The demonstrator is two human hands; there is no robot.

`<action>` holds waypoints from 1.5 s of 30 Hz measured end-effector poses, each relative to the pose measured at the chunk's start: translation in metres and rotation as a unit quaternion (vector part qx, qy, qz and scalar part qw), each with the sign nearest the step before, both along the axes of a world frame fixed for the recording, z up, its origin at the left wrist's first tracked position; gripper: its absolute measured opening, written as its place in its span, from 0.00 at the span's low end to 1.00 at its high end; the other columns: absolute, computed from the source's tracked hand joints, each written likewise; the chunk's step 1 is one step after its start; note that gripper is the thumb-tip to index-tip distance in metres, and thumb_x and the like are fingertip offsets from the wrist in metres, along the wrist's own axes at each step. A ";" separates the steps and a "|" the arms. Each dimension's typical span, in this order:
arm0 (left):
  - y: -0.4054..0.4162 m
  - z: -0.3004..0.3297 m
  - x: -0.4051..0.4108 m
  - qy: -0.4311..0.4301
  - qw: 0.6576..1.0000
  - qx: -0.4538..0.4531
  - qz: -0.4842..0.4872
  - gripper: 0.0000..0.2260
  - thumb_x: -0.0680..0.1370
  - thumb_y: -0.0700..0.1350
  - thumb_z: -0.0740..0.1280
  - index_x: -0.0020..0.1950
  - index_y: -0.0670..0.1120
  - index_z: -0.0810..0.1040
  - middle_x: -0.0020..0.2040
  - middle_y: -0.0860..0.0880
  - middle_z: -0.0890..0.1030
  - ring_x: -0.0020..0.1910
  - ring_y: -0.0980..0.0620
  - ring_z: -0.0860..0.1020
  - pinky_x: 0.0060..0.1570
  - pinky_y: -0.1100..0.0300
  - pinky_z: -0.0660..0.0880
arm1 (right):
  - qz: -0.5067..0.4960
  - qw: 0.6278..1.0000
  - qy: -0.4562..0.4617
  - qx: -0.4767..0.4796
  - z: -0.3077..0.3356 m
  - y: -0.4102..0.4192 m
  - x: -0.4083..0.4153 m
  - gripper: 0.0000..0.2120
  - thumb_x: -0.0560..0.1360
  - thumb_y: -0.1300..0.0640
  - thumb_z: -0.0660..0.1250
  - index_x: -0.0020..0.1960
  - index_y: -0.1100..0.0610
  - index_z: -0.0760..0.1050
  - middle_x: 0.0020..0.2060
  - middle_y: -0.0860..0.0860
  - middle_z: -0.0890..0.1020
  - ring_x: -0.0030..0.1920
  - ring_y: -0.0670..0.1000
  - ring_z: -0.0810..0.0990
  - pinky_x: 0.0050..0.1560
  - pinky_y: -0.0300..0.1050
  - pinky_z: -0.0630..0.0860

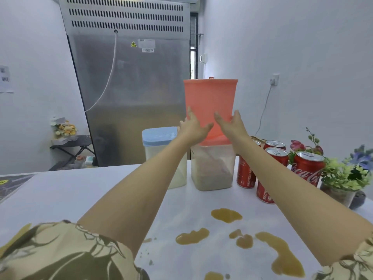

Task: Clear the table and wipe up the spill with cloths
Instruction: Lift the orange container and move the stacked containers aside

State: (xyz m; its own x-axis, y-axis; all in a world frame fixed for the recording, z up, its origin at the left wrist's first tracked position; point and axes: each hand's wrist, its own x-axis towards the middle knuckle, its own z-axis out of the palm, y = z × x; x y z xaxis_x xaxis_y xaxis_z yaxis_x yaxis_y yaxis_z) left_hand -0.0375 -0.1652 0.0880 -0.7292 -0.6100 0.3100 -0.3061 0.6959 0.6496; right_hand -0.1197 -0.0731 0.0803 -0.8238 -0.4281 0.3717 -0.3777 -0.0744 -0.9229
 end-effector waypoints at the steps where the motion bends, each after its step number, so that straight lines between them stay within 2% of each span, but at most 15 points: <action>1: 0.001 0.000 -0.002 0.003 1.000 0.008 0.002 0.40 0.78 0.56 0.61 0.76 0.44 0.36 0.74 0.39 0.62 0.72 0.40 0.62 0.69 0.46 0.62 | -0.006 1.000 0.004 -0.002 0.000 -0.002 -0.004 0.32 0.75 0.46 0.67 0.71 0.60 0.59 0.68 0.53 0.70 0.68 0.53 0.69 0.65 0.45 0.67; 5: 0.000 0.004 0.000 0.010 0.999 0.045 -0.011 0.37 0.80 0.52 0.60 0.76 0.46 0.36 0.75 0.41 0.60 0.71 0.42 0.63 0.69 0.51 0.62 | -0.041 0.998 0.039 0.039 -0.001 -0.005 -0.008 0.33 0.75 0.44 0.65 0.72 0.61 0.60 0.67 0.55 0.69 0.68 0.54 0.68 0.68 0.51 0.66; 8: -0.002 0.007 0.005 -0.003 0.998 0.057 -0.011 0.36 0.80 0.52 0.59 0.77 0.48 0.36 0.74 0.40 0.62 0.70 0.41 0.65 0.68 0.52 0.65 | -0.047 0.998 0.046 0.027 -0.001 -0.004 -0.005 0.26 0.75 0.46 0.66 0.67 0.61 0.68 0.62 0.54 0.72 0.64 0.55 0.71 0.65 0.51 0.69; 13: 0.005 0.011 0.010 0.004 0.997 0.070 0.017 0.38 0.80 0.52 0.61 0.77 0.46 0.37 0.72 0.41 0.64 0.66 0.41 0.69 0.64 0.49 0.71 | -0.055 0.997 0.030 0.052 0.001 0.000 -0.003 0.33 0.77 0.46 0.63 0.74 0.62 0.57 0.69 0.57 0.65 0.68 0.55 0.67 0.65 0.45 0.64; 16: 0.010 0.014 0.012 0.026 0.993 0.106 0.033 0.41 0.78 0.50 0.64 0.76 0.42 0.36 0.70 0.42 0.67 0.66 0.44 0.70 0.63 0.51 0.71 | -0.074 0.995 0.034 0.059 0.004 0.010 0.002 0.31 0.78 0.47 0.62 0.73 0.63 0.58 0.69 0.57 0.65 0.69 0.55 0.66 0.64 0.44 0.64; 18: 0.018 0.014 0.016 0.034 0.989 0.131 0.054 0.38 0.77 0.46 0.65 0.76 0.39 0.41 0.68 0.42 0.69 0.63 0.45 0.72 0.58 0.56 0.72 | -0.075 0.995 0.030 0.051 0.004 0.018 0.009 0.31 0.78 0.48 0.62 0.74 0.62 0.57 0.70 0.57 0.65 0.69 0.55 0.65 0.65 0.45 0.64; 21: 0.033 0.016 0.022 0.063 0.979 0.174 0.088 0.26 0.77 0.41 0.64 0.69 0.36 0.56 0.64 0.41 0.71 0.59 0.46 0.74 0.45 0.58 0.70 | -0.084 0.995 0.026 0.047 0.002 0.028 0.020 0.29 0.79 0.50 0.62 0.73 0.61 0.57 0.68 0.56 0.67 0.68 0.54 0.67 0.60 0.41 0.64; 23: 0.043 0.016 0.025 0.081 0.970 0.204 0.101 0.25 0.76 0.41 0.64 0.68 0.36 0.58 0.64 0.41 0.70 0.59 0.45 0.73 0.46 0.57 0.70 | -0.094 0.994 0.031 0.045 -0.001 0.035 0.030 0.27 0.79 0.50 0.62 0.72 0.61 0.59 0.66 0.56 0.70 0.65 0.53 0.69 0.53 0.37 0.63; 26: 0.058 0.013 0.028 0.097 0.960 0.232 0.126 0.27 0.75 0.41 0.64 0.69 0.36 0.57 0.64 0.41 0.69 0.61 0.43 0.71 0.49 0.56 0.69 | -0.109 0.992 0.039 0.046 -0.007 0.046 0.045 0.22 0.79 0.51 0.62 0.68 0.61 0.64 0.60 0.55 0.73 0.58 0.51 0.72 0.49 0.37 0.64; 30: 0.084 0.005 0.026 0.137 0.946 0.288 0.063 0.27 0.76 0.41 0.65 0.71 0.37 0.59 0.68 0.39 0.66 0.65 0.41 0.69 0.61 0.53 0.69 | -0.139 0.988 0.043 0.049 -0.018 0.067 0.062 0.19 0.78 0.51 0.62 0.64 0.61 0.70 0.56 0.54 0.76 0.59 0.53 0.74 0.53 0.42 0.69; 32: 0.101 0.000 0.027 0.120 0.941 0.311 0.058 0.28 0.77 0.41 0.64 0.72 0.37 0.55 0.69 0.40 0.64 0.65 0.42 0.67 0.63 0.53 0.69 | -0.161 0.984 0.043 0.060 -0.024 0.081 0.068 0.21 0.78 0.50 0.62 0.65 0.61 0.70 0.59 0.55 0.77 0.60 0.54 0.75 0.59 0.47 0.72; 34: 0.117 -0.004 0.025 0.112 0.936 0.331 0.036 0.27 0.78 0.42 0.62 0.72 0.37 0.54 0.70 0.41 0.63 0.66 0.43 0.66 0.65 0.52 0.67 | -0.190 0.979 0.043 0.067 -0.030 0.099 0.075 0.20 0.78 0.50 0.62 0.65 0.61 0.71 0.60 0.55 0.77 0.58 0.55 0.77 0.59 0.48 0.73; 39: 0.169 -0.010 0.024 0.071 0.962 0.262 -0.032 0.24 0.73 0.42 0.63 0.68 0.39 0.63 0.66 0.40 0.69 0.63 0.41 0.70 0.63 0.49 0.71 | -0.278 0.956 0.063 0.065 -0.038 0.164 0.089 0.16 0.78 0.50 0.62 0.59 0.61 0.76 0.54 0.53 0.81 0.54 0.51 0.78 0.53 0.43 0.73; 42: 0.218 -0.018 0.023 0.067 0.962 0.243 -0.106 0.24 0.72 0.46 0.64 0.66 0.39 0.69 0.66 0.39 0.70 0.63 0.39 0.71 0.63 0.47 0.71 | -0.330 0.940 0.058 0.066 -0.043 0.212 0.098 0.16 0.79 0.51 0.61 0.57 0.61 0.78 0.53 0.53 0.82 0.55 0.50 0.78 0.52 0.40 0.71; 45: 0.274 -0.031 0.026 0.052 0.949 0.256 -0.179 0.22 0.70 0.47 0.65 0.61 0.39 0.74 0.61 0.38 0.74 0.60 0.39 0.74 0.59 0.45 0.74 | -0.366 0.928 0.047 0.056 -0.047 0.262 0.113 0.14 0.78 0.52 0.62 0.54 0.61 0.79 0.48 0.51 0.81 0.49 0.49 0.77 0.49 0.40 0.70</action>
State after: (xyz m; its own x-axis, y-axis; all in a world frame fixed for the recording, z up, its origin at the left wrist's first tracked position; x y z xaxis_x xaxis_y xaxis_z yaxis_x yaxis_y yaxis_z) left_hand -0.0118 0.1091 0.0568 -0.8996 -0.4191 0.1227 -0.0245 0.3288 0.9441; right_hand -0.0069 0.1887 0.0329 -0.8756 0.1925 0.4430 -0.3679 0.3286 -0.8699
